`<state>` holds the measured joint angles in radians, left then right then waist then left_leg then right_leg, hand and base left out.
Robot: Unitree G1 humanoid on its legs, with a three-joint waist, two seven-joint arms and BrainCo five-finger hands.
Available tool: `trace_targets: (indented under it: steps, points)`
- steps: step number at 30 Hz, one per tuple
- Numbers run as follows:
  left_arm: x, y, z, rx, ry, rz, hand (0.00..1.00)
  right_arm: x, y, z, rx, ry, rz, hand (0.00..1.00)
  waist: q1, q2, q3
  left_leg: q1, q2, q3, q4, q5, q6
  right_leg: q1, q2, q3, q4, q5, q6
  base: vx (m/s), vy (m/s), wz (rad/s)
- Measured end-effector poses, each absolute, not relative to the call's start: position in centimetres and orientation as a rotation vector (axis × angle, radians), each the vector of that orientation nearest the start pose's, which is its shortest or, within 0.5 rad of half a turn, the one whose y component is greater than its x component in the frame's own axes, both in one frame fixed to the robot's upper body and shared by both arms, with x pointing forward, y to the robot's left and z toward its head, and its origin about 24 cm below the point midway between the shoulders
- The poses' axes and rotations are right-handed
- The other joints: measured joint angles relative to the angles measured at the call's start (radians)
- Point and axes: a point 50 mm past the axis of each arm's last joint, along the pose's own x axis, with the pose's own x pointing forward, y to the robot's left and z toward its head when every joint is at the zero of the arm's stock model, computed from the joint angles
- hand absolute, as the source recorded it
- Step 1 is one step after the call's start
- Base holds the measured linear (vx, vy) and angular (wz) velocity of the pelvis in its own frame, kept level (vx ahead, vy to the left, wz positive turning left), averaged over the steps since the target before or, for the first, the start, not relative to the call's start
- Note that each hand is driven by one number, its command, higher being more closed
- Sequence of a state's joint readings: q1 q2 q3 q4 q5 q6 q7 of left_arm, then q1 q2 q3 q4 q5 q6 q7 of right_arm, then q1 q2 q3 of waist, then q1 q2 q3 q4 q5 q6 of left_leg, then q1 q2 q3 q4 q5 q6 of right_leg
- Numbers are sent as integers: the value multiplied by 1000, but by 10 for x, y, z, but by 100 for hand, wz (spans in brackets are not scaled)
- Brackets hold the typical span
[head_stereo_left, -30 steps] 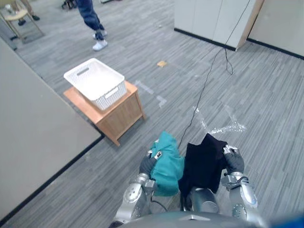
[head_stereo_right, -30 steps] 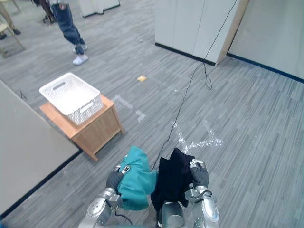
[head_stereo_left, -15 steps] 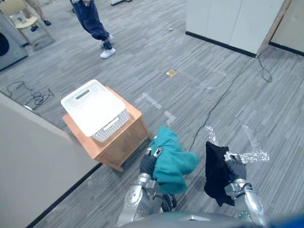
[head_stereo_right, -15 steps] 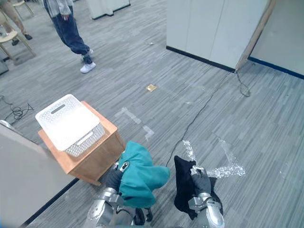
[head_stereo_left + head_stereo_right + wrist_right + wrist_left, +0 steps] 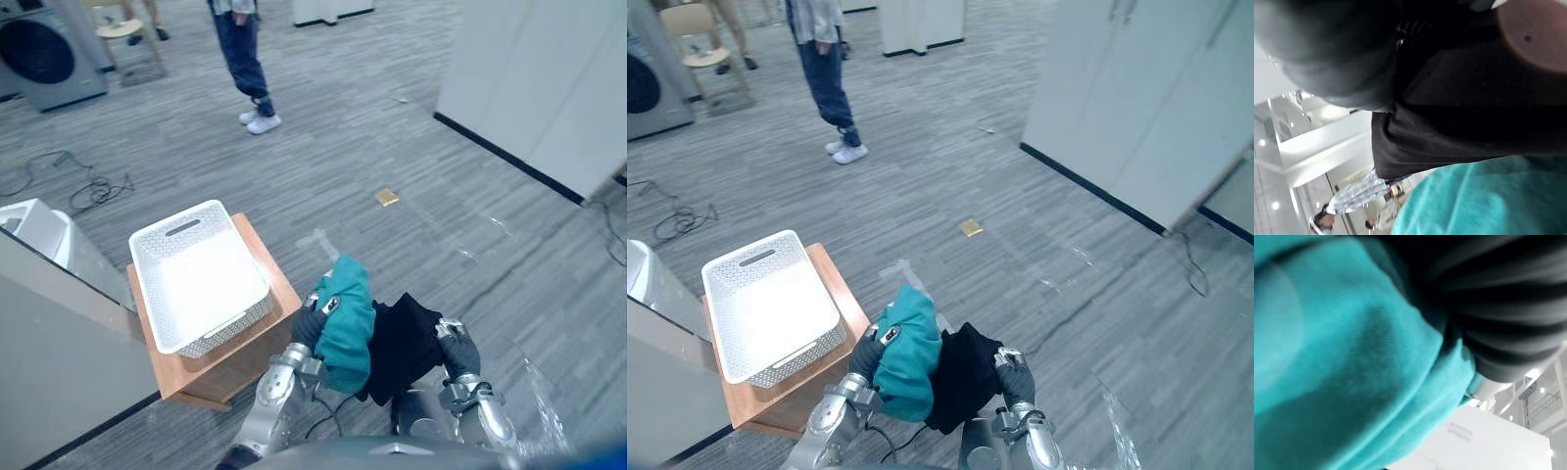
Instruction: Tidy the bed and pick cloth on bed and put in laundry
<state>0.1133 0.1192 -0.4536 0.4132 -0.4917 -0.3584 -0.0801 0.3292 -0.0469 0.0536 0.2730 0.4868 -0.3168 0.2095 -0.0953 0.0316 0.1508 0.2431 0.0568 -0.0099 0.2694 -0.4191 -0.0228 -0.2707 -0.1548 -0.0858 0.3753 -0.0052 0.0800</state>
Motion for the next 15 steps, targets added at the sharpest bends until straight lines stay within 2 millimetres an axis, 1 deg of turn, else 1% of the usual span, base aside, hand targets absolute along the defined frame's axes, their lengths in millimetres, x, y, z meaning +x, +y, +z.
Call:
trace_targets:
  steps: [1, 2, 3, 4, 5, 6, 7, 8, 9, 10, 11, 12, 13, 14, 15]
  points:
    - [186, 94, -52, -345, 270, -283, 100, 158, -171, -51, 414, 210, -35, 100, 5, 24, -7, 2, 30, 2, 8, -5, -9, -4, 20, -8, 23, -28, -6, 504, -399, 13]
    - [181, 90, -54, -353, 281, -297, 100, 164, -173, -47, 406, 189, -36, 100, 4, 52, -21, 1, 61, 2, 20, 1, -17, -25, 42, -27, 75, -87, -26, 493, -369, 9]
    - [179, 92, -56, -353, 288, -294, 100, 172, -173, -43, 407, 164, -37, 100, 1, 54, -22, -26, 67, 1, 87, 27, -21, -31, 47, -40, 108, -128, -38, 479, -390, 10]
    - [179, 92, -56, -352, 289, -294, 100, 175, -172, -41, 407, 154, -35, 100, 1, 51, -19, -58, 68, 1, 155, 53, -19, -28, 49, -40, 114, -143, -46, 294, -287, 7]
    - [179, 92, -56, -360, 287, -300, 100, 180, -172, -38, 409, 139, -30, 100, 6, 38, -8, -145, 81, -1, 342, 132, -18, 2, 60, -50, 92, -158, -63, 262, -294, 5]
    - [179, 92, -56, -370, 284, -301, 100, 182, -171, -37, 411, 133, -24, 100, 6, 46, 1, -193, 102, -1, 448, 194, -20, 39, 77, -58, 62, -165, -73, 316, -315, 15]
    - [179, 92, -55, -386, 279, -297, 100, 185, -170, -34, 408, 124, -11, 100, 6, 54, 30, -279, 152, 3, 643, 257, -23, 121, 118, -73, -5, -165, -77, 394, -306, 4]
    - [176, 90, -56, -414, 280, -296, 100, 187, -173, -33, 396, 120, -8, 100, 18, 62, 41, -349, 178, 8, 808, 247, -19, 203, 151, -74, -61, -173, -97, 340, -203, -7]
    - [174, 89, -57, -420, 282, -302, 100, 187, -174, -32, 389, 119, -5, 100, 29, 63, 42, -373, 175, 17, 845, 236, -17, 233, 155, -76, -80, -177, -106, 328, -164, -25]
    - [173, 87, -57, -435, 280, -316, 100, 187, -177, -32, 376, 119, -3, 100, 36, 61, 44, -415, 152, 41, 855, 216, -19, 283, 155, -76, -111, -185, -126, 310, -134, -23]
    - [173, 85, -55, -470, 270, -315, 100, 188, -178, -31, 369, 116, -1, 100, 37, 64, 45, -457, 122, 69, 800, 189, -21, 321, 154, -73, -142, -188, -136, 304, -111, -23]
    - [173, 84, -53, -481, 263, -312, 100, 188, -178, -31, 369, 116, 1, 100, 40, 65, 45, -473, 107, 87, 748, 175, -22, 333, 152, -70, -158, -187, -139, 323, -51, -29]
    - [175, 82, -49, -499, 247, -312, 100, 188, -177, -31, 370, 116, 5, 100, 49, 65, 44, -478, 69, 130, 577, 159, -32, 354, 142, -68, -190, -183, -147, 336, 14, -32]
    - [177, 80, -45, -527, 228, -312, 100, 187, -178, -31, 370, 117, 12, 100, 49, 67, 40, -466, 39, 187, 366, 166, -31, 369, 133, -75, -215, -182, -143, 350, 34, -21]
    - [178, 79, -42, -534, 216, -314, 100, 186, -178, -32, 370, 118, 13, 100, 46, 72, 37, -461, 27, 217, 273, 178, -30, 378, 132, -82, -229, -186, -139, 504, 94, 11]
